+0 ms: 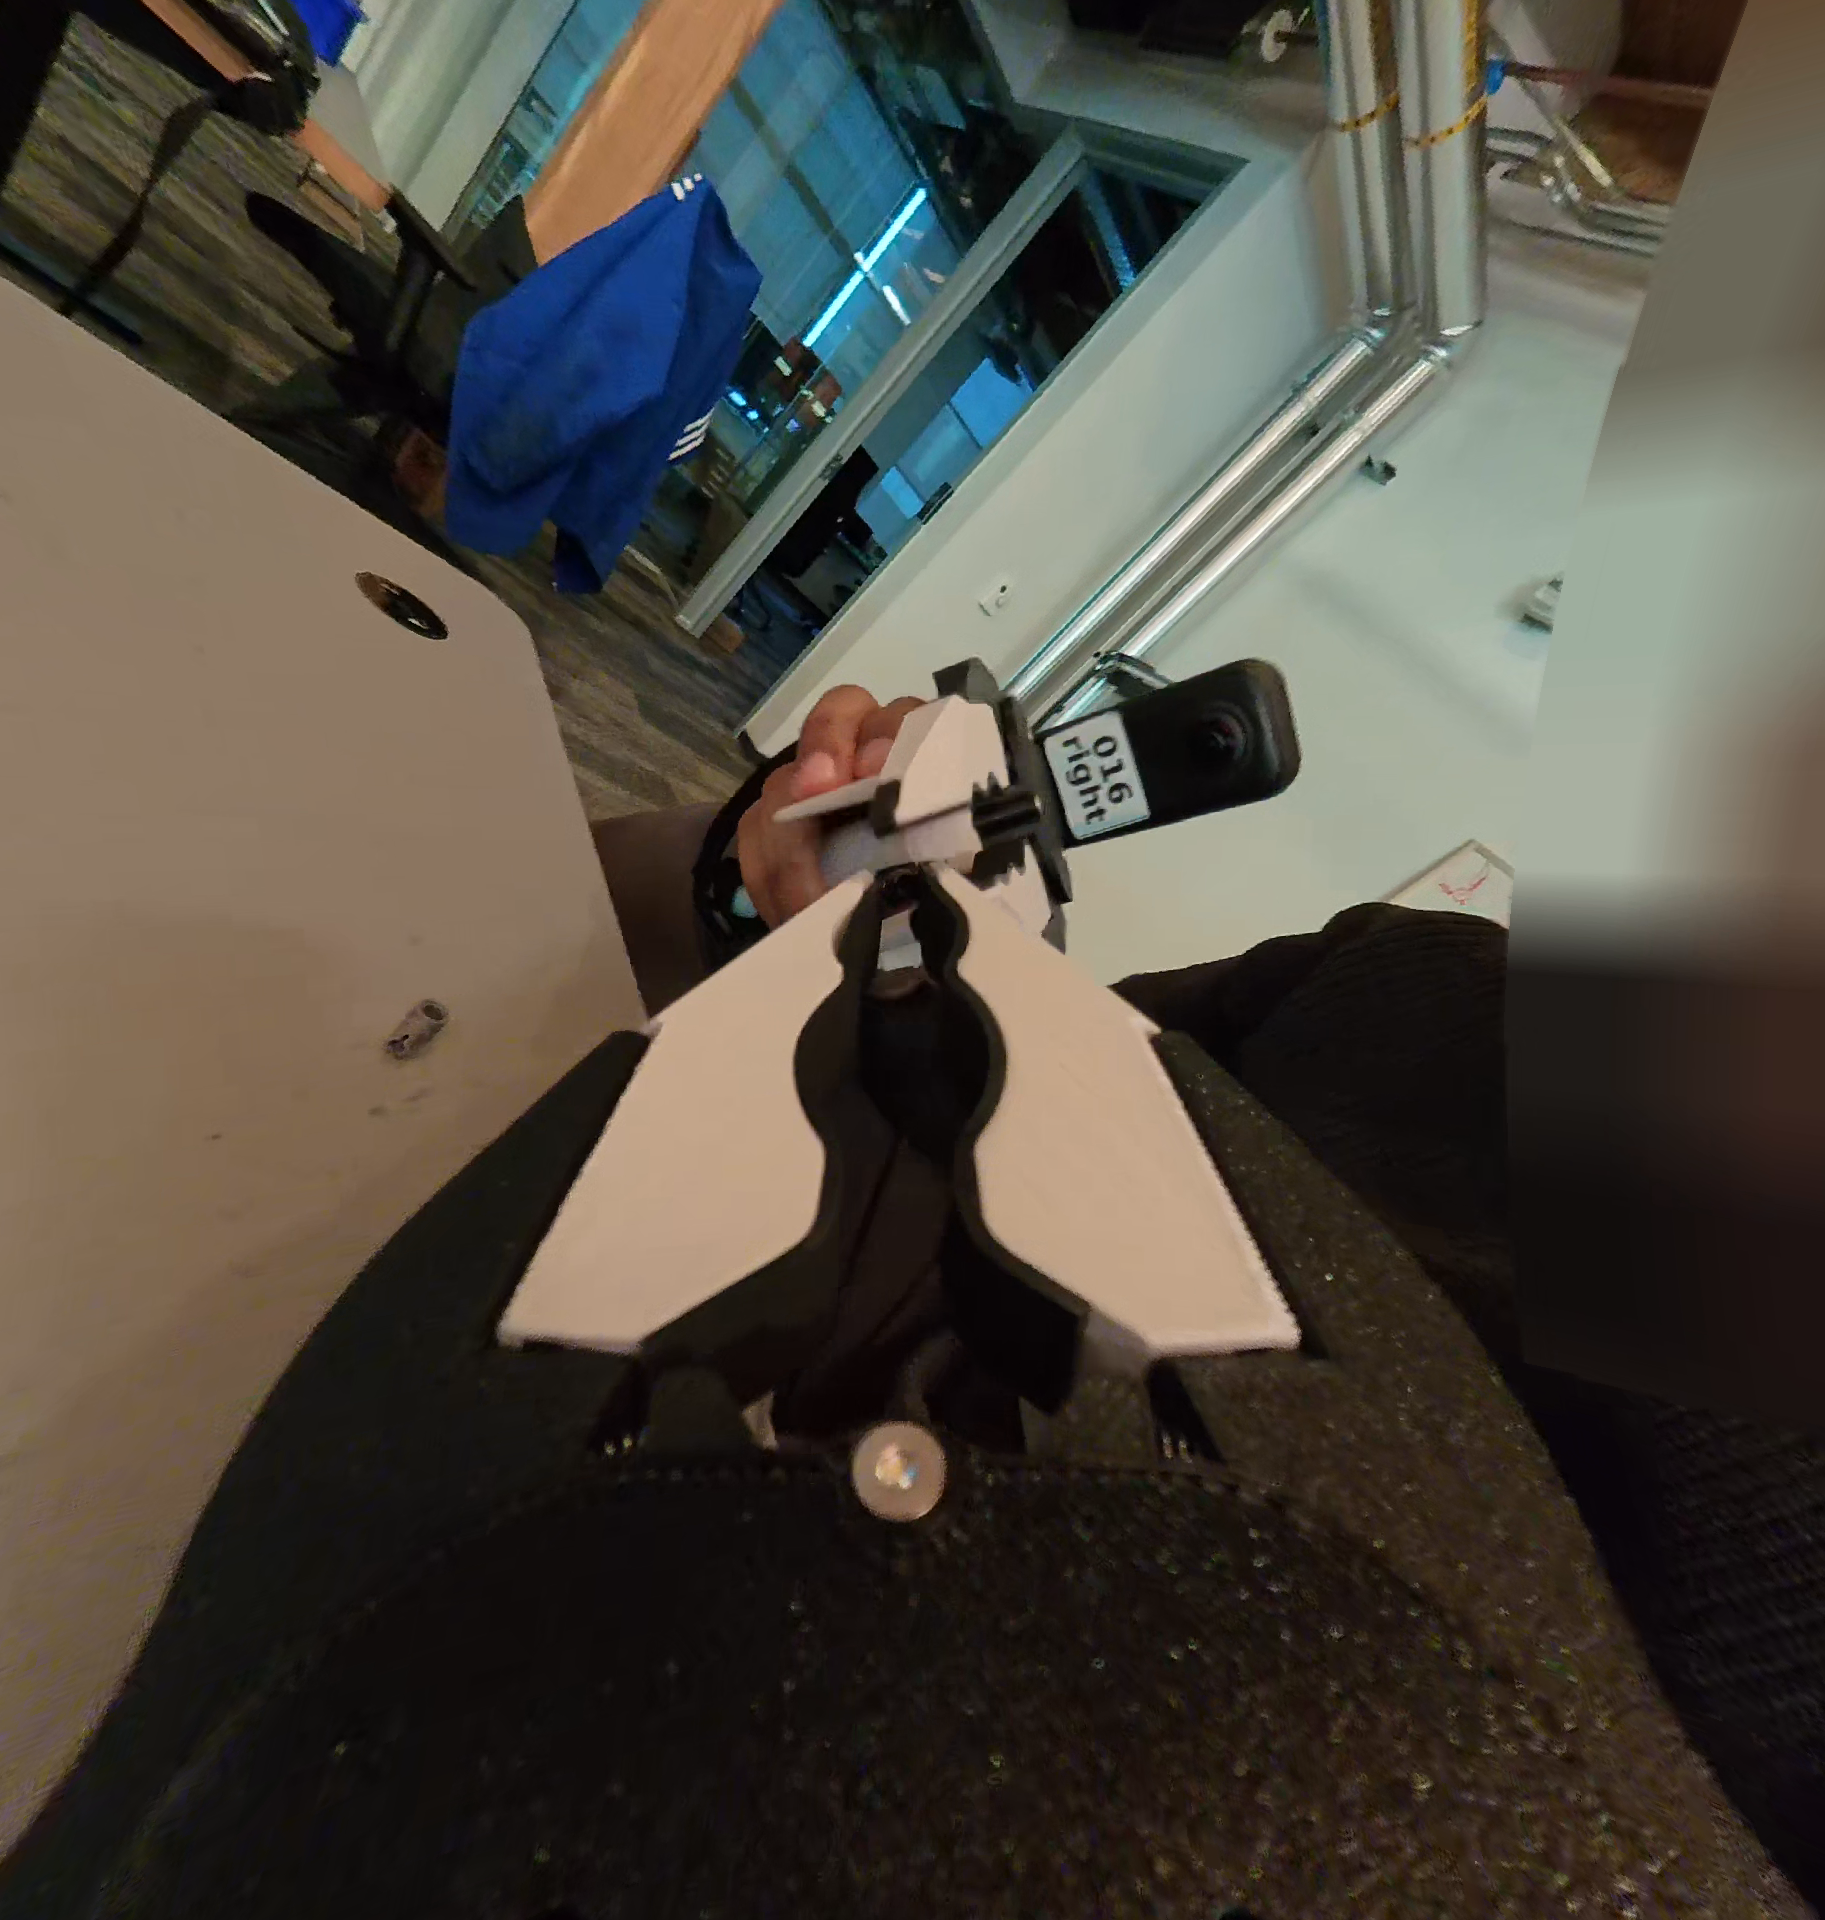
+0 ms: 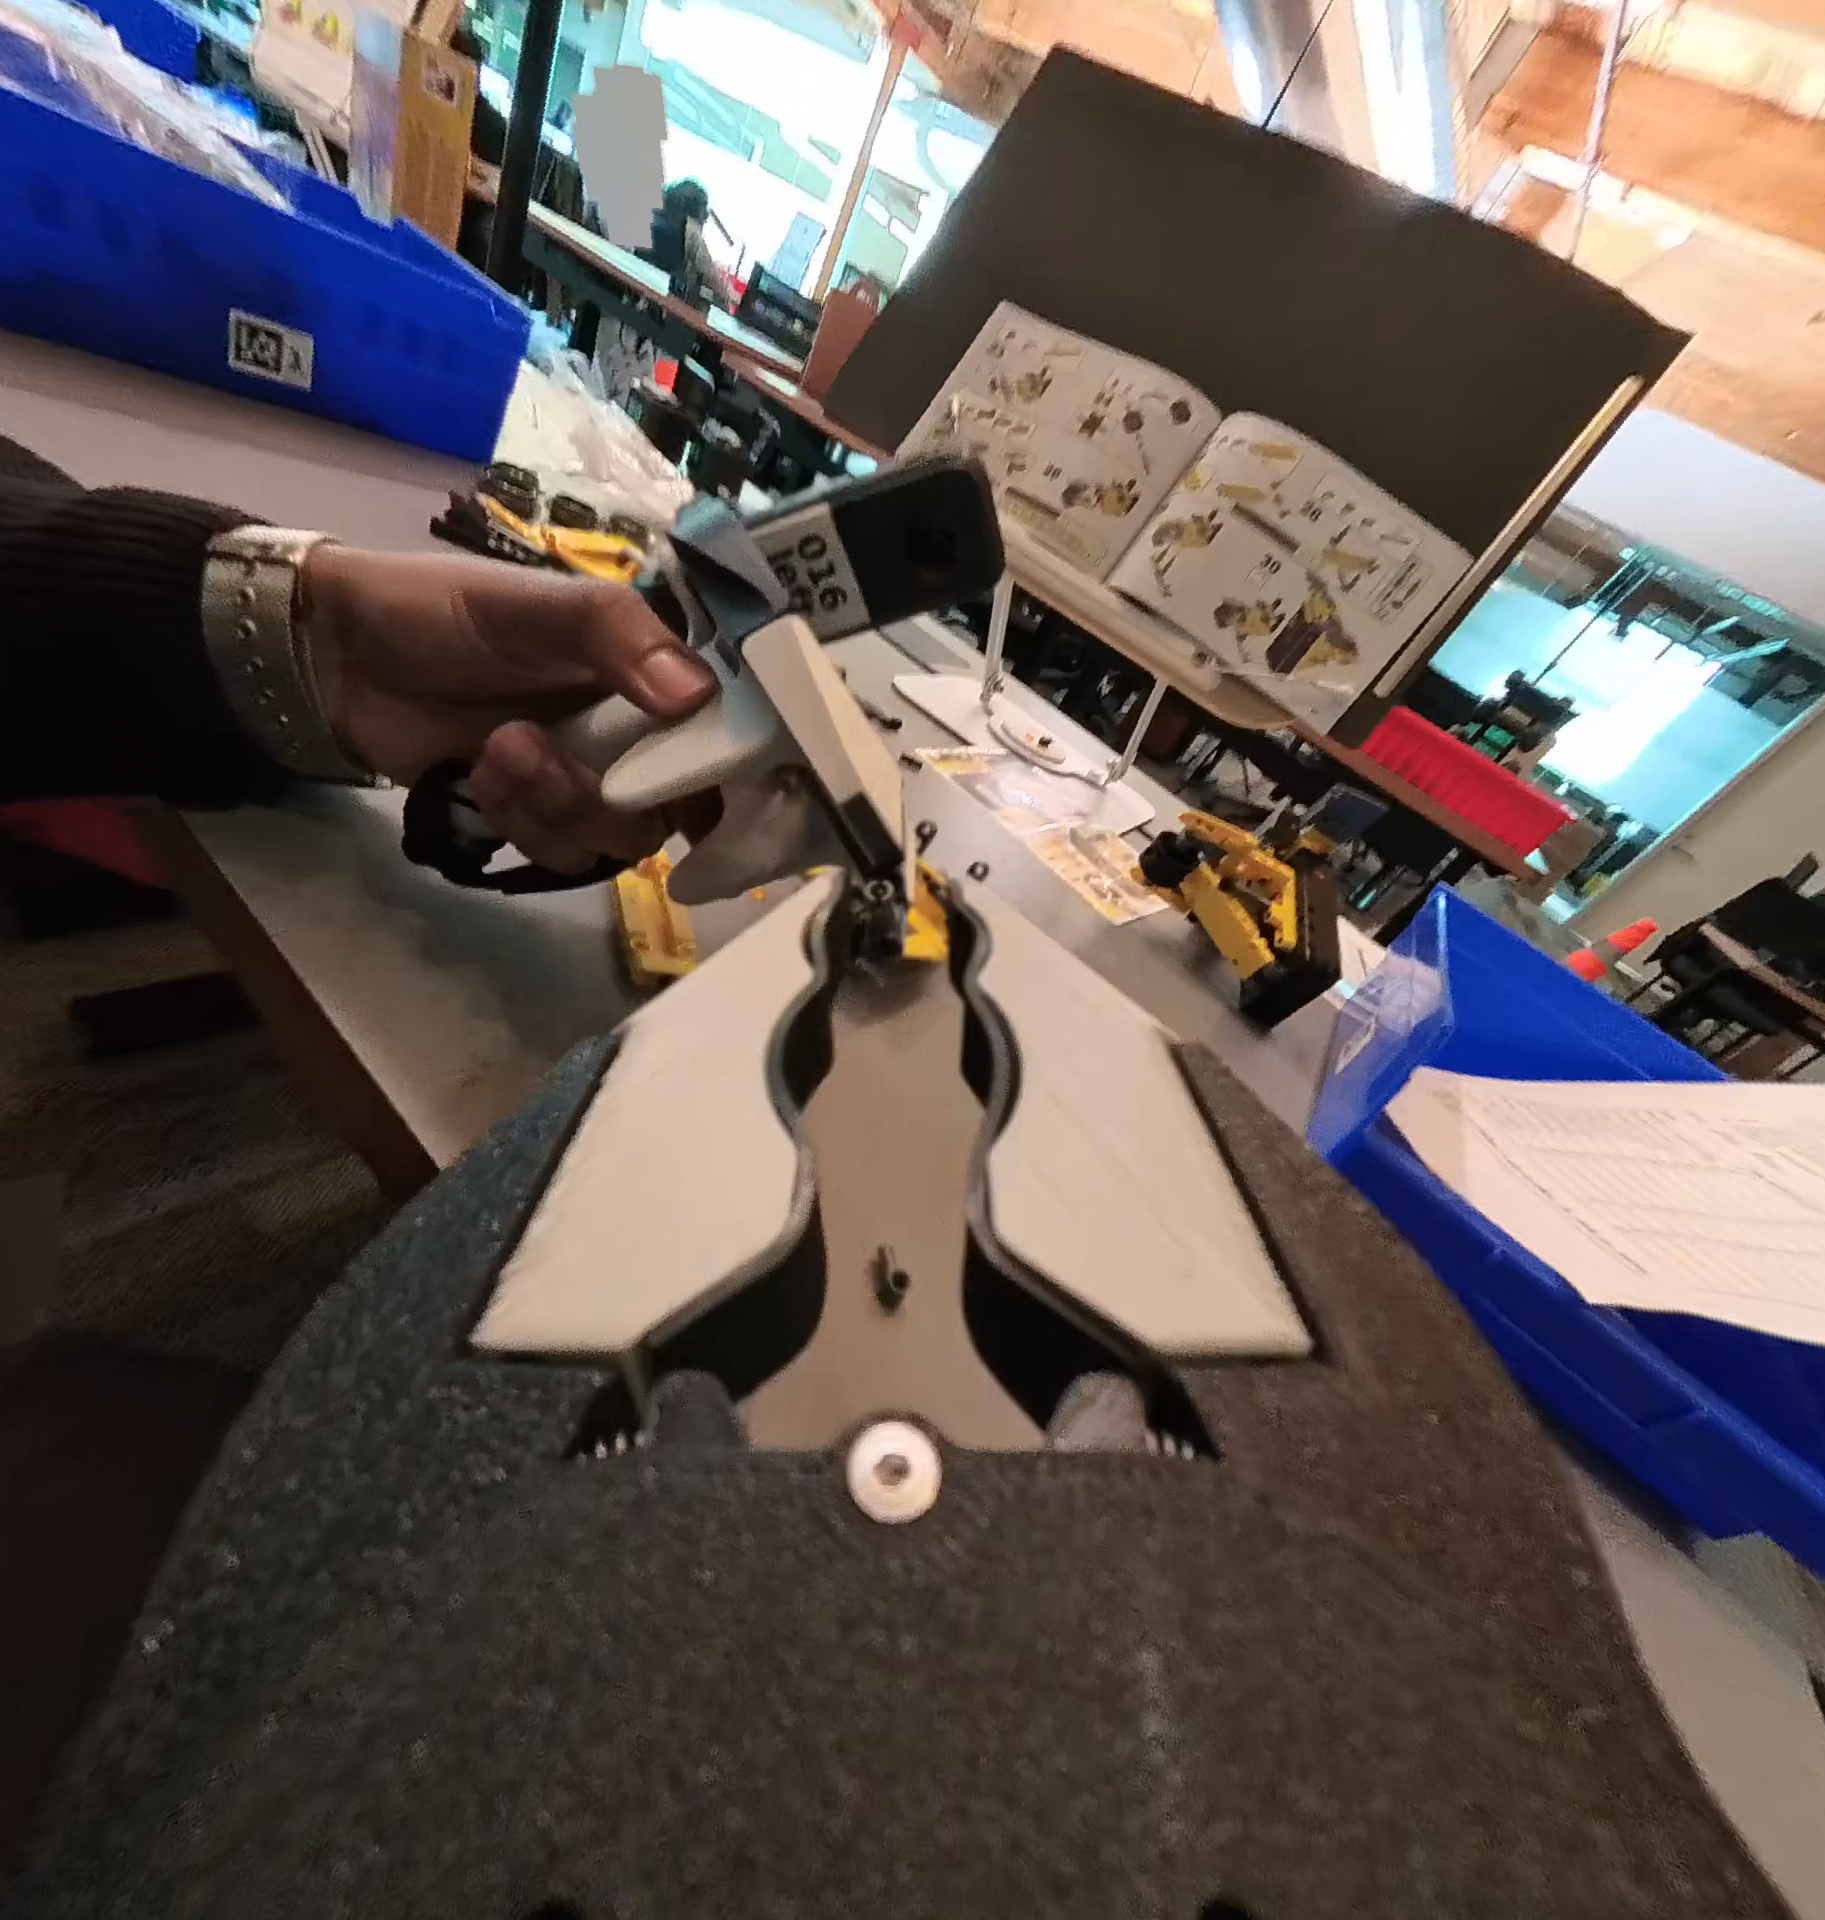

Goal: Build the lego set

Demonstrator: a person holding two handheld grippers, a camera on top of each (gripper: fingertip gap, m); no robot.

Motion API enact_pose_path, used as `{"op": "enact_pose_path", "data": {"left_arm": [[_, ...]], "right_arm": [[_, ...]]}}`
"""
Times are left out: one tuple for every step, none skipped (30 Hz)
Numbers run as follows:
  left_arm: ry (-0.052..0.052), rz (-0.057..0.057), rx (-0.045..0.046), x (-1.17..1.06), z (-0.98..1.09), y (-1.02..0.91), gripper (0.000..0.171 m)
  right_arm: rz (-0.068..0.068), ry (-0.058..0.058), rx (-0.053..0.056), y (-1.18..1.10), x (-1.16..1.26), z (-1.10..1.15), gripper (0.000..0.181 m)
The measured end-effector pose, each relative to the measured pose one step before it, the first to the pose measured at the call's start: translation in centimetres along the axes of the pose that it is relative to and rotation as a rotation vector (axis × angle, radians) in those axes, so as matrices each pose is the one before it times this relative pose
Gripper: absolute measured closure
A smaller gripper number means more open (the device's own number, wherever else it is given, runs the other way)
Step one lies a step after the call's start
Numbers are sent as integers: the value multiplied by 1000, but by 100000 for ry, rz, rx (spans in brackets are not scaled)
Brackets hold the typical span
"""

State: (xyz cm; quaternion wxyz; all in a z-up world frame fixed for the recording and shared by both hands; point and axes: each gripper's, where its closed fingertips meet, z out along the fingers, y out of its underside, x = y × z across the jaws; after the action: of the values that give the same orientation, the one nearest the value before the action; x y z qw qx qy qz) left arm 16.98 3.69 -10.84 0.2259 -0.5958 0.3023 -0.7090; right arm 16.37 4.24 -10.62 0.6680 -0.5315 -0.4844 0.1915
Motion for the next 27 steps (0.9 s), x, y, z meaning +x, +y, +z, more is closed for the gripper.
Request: {"op": "enact_pose_path", "data": {"left_arm": [[1158,-845,490,111,-29,-62,169],[1018,-664,670,106,-43,-94,169],[1492,-639,551,181,-30,-79,169],[1857,-798,632,231,-30,-92,169],[2081,-1017,630,246,-20,-81,169],[1899,-1019,514,214,-31,-60,169],[1832,-875,476,217,-9,-54,169],[1926,-815,305,239,12,-37,170],[1616,-795,95,187,15,6,170],[937,-558,-5,105,29,16,170],[551,-370,-350,54,43,66,170],[333,-397,-726,14,65,125,170],[231,-425,-826,-7,77,151,170],[288,-338,-776,13,88,152,170],[523,-162,-468,63,77,83,170],[234,24,-75,39,30,18,170],[24,-89,116,-7,-9,-11,170],[530,-333,-15,64,-14,5,170],[928,-402,35,112,17,10,170],[724,-429,23,79,13,4,170],[608,-423,-97,64,16,28,169],[849,-491,-123,101,35,38,169],[813,-577,-63,75,28,26,170],[513,-452,-25,49,9,24,170],[227,-324,-96,7,6,28,169],[103,-420,-81,-25,-13,22,169],[-94,-270,-24,-41,-10,25,169]], "right_arm": [[-211,211,2247,-336,-40,-109,160],[260,-889,1879,-300,-155,-98,158],[1018,-947,1304,-228,-111,-59,157],[1355,-1240,797,-145,-124,-29,155],[1001,-744,659,-104,-53,-22,154],[315,73,619,-83,48,-40,154],[-412,7,573,-75,-4,-55,154],[-638,73,549,-79,-16,-53,156],[-587,218,628,-107,-11,-57,158],[-400,-113,561,-113,-54,-34,160],[-270,149,558,-107,-15,-16,161],[-320,3,507,-98,-28,-6,163],[-368,-134,283,-49,-58,9,164],[-364,284,-138,39,10,23,166],[-463,76,-72,42,-33,31,168],[-422,-429,175,-2,-121,17,171],[-361,-32,189,-31,-77,10,172],[-517,377,421,-80,-16,9,173],[-473,209,590,-108,-25,-6,173],[-193,-64,352,-78,-25,-6,173],[-7,-228,389,-66,-25,-17,173],[19,-258,747,-113,-43,-19,173],[66,-158,724,-97,-29,-17,174],[-73,-103,510,-47,-43,1,173],[-442,-95,305,-3,-33,3,173],[-1274,-139,46,29,-55,6,174],[-2570,-2,81,30,-12,1,174]]}}
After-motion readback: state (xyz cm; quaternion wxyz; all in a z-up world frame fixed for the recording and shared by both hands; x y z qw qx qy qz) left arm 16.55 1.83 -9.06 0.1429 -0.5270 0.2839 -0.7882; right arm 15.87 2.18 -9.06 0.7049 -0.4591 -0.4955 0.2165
